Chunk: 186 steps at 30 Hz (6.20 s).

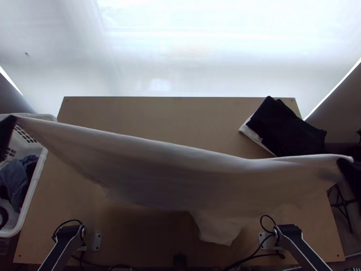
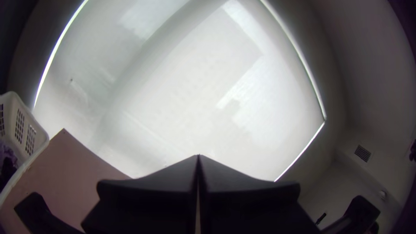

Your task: Fold the t-shirt

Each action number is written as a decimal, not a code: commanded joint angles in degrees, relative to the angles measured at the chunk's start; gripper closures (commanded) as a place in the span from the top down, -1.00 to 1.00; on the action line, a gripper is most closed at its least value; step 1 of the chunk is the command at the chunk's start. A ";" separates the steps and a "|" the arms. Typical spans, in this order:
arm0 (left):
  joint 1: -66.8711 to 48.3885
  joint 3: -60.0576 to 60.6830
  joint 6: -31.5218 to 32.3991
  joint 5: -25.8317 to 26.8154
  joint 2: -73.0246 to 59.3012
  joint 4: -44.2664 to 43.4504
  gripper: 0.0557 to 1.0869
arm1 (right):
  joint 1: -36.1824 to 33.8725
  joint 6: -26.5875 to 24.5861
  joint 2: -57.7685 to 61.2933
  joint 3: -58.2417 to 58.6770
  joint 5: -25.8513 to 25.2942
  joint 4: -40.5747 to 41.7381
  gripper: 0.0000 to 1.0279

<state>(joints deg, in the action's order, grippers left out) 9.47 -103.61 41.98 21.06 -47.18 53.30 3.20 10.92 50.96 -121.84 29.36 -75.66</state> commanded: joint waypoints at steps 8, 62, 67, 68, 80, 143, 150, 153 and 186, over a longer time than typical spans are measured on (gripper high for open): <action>1.25 29.78 -0.05 0.74 4.55 -12.25 -0.93 | 0.93 -2.30 -2.62 33.69 -0.89 22.92 -0.94; -5.52 3.33 -8.58 -16.58 -73.58 -46.53 0.71 | 2.25 -3.01 51.43 32.81 -14.51 60.54 0.06; -6.31 3.51 -9.46 -16.05 -70.33 -44.25 0.92 | 1.46 0.42 46.07 32.37 -14.25 48.85 0.43; -6.31 3.68 -9.37 -16.05 -69.45 -43.89 0.92 | 1.54 0.86 43.96 33.86 -13.90 47.01 0.42; -7.98 30.22 -15.61 -10.51 -39.57 -27.90 0.92 | 2.69 2.27 20.76 58.91 -8.10 14.49 0.41; -8.77 48.42 -19.65 -10.78 -13.99 -13.84 0.90 | 14.29 -4.94 24.19 83.70 -4.84 27.85 -0.94; -8.60 47.89 -33.36 -10.51 -16.28 4.62 0.90 | 13.06 -5.47 23.22 84.14 -6.16 27.85 -0.94; -11.67 49.12 -41.89 -10.51 -16.28 10.60 0.90 | 12.79 -5.20 23.31 83.87 -6.07 27.76 -0.94; -15.01 62.30 -59.82 0.30 -27.18 -1.97 0.90 | 13.50 -1.78 25.59 79.92 -6.78 28.02 -0.94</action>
<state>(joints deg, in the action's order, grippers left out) -5.87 -42.50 -15.33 22.06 -73.71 50.81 16.60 8.75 77.19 -42.04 22.90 -47.48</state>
